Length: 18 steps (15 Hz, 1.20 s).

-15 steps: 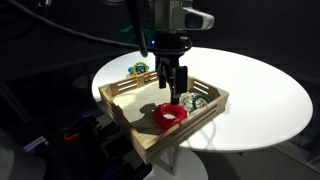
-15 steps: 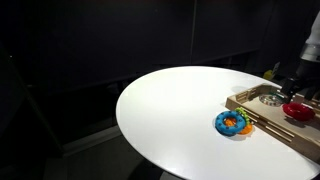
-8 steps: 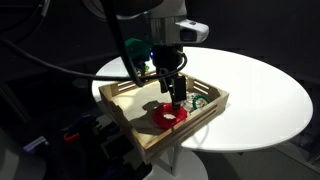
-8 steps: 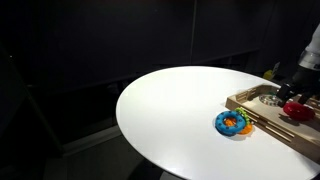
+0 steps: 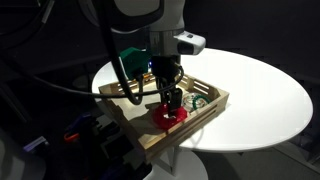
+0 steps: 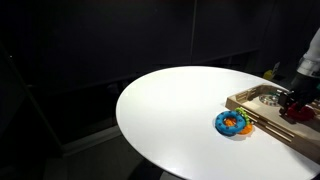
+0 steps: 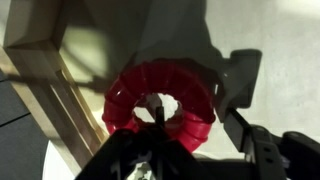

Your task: Remove the red ring from the crate and put it on the pile of rings on the table

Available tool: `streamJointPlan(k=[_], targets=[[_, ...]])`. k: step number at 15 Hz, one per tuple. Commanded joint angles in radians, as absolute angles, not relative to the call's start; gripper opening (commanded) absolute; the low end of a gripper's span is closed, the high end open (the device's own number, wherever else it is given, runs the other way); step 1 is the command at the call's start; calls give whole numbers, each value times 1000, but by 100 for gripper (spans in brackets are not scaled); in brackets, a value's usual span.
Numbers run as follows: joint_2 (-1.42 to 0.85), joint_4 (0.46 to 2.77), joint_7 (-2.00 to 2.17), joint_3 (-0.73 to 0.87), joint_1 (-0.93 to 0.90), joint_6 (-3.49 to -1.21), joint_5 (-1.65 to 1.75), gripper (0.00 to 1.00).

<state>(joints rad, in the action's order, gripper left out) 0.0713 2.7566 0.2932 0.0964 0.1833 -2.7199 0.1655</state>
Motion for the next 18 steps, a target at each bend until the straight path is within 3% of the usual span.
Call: streamJointPlan(k=[1, 4, 18], targets=[[70, 2760, 293, 107, 178, -2736, 145, 34], [118, 2760, 276, 96, 158, -2706, 113, 10], [238, 2577, 263, 0, 26, -2448, -60, 10]])
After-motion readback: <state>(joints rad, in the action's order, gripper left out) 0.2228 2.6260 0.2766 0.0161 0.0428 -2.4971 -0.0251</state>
